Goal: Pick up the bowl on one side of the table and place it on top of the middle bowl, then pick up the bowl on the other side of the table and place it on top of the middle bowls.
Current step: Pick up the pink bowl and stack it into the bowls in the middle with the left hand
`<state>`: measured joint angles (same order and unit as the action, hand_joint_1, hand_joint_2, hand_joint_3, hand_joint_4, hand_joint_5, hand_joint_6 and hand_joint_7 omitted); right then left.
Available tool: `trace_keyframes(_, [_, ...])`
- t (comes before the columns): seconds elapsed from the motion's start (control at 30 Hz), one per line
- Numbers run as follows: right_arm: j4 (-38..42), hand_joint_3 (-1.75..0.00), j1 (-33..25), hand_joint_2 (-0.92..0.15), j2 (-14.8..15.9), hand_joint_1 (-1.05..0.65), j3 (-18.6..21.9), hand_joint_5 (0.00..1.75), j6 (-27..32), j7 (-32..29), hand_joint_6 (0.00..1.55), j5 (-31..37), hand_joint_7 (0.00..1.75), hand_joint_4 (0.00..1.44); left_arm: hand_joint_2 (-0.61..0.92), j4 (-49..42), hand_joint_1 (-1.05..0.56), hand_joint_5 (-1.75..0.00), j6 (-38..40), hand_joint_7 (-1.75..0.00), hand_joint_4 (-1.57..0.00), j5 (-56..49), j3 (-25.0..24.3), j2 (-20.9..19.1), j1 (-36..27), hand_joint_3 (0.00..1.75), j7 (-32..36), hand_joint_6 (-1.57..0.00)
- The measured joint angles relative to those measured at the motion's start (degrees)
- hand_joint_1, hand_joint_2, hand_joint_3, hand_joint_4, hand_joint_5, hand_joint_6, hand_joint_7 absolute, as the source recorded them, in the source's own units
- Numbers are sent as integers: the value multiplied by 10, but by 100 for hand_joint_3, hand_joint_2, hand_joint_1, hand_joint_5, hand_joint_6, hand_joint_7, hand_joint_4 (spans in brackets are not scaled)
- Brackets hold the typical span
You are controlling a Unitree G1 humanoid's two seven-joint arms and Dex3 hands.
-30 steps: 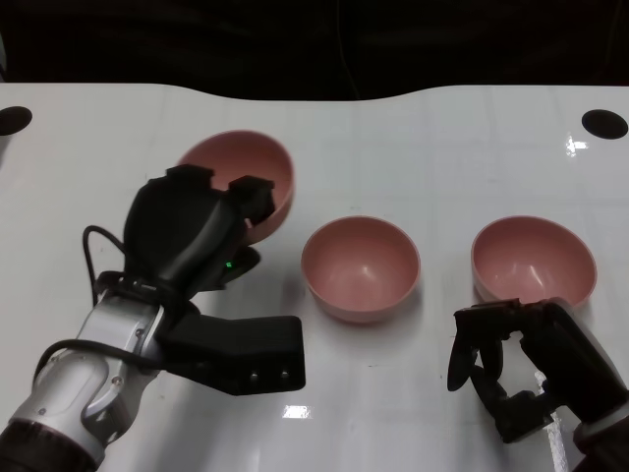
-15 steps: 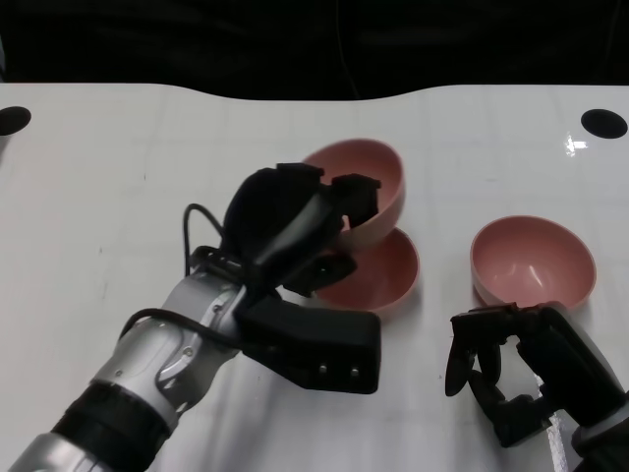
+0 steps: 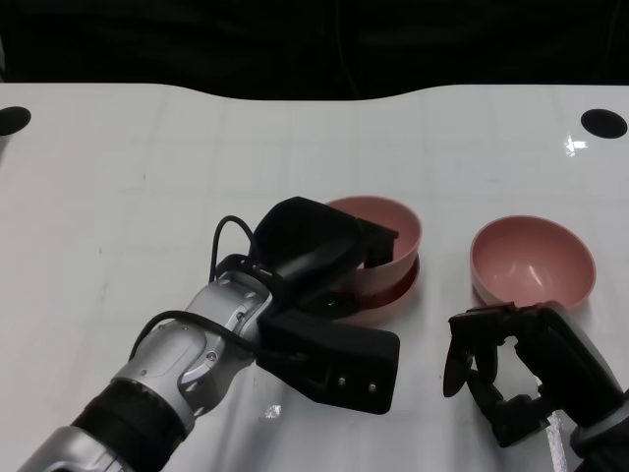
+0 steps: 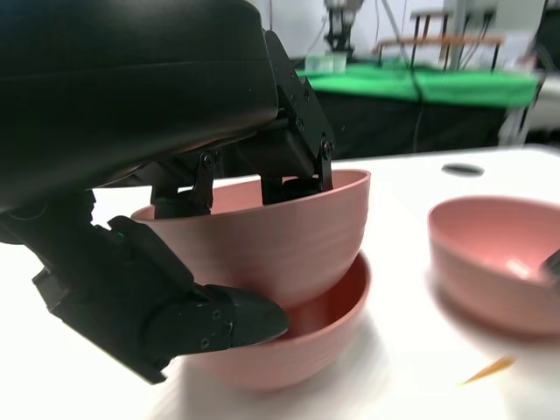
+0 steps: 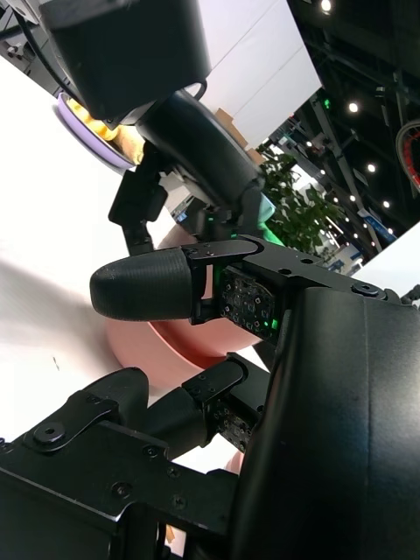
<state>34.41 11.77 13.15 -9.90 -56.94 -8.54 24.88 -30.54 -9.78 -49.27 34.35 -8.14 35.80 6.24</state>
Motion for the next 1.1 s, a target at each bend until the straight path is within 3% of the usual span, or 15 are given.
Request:
trace_keyframes(0.1, [0,-175,0,3,0,24,0,164,-1,0,106,0,124,106,91,33,-46,-50,29,-19,-47,-41,20,-21,3,30,-52,-55])
trace_keyframes(0.27, [0,-175,0,3,0,25,0,164,-4,0,106,0,124,107,92,110,-60,-25,71,-1,-24,-108,41,-53,4,24,-105,-37])
trace_keyframes(0.6, [0,-175,1,1,0,25,0,163,-6,1,107,-1,125,108,92,207,-83,-19,87,0,-1,-90,19,-77,-44,49,-153,-15])
trace_keyframes(0.87, [-2,-175,-1,3,0,25,0,168,-5,1,105,-1,125,107,92,280,-76,-35,71,-2,0,-31,-58,-105,-107,43,-144,-17])
trace_keyframes(1.1, [-7,-175,-2,3,0,26,1,173,3,3,105,-3,126,105,92,296,-66,-54,-37,-6,-8,66,-141,-132,-203,36,-47,-27])
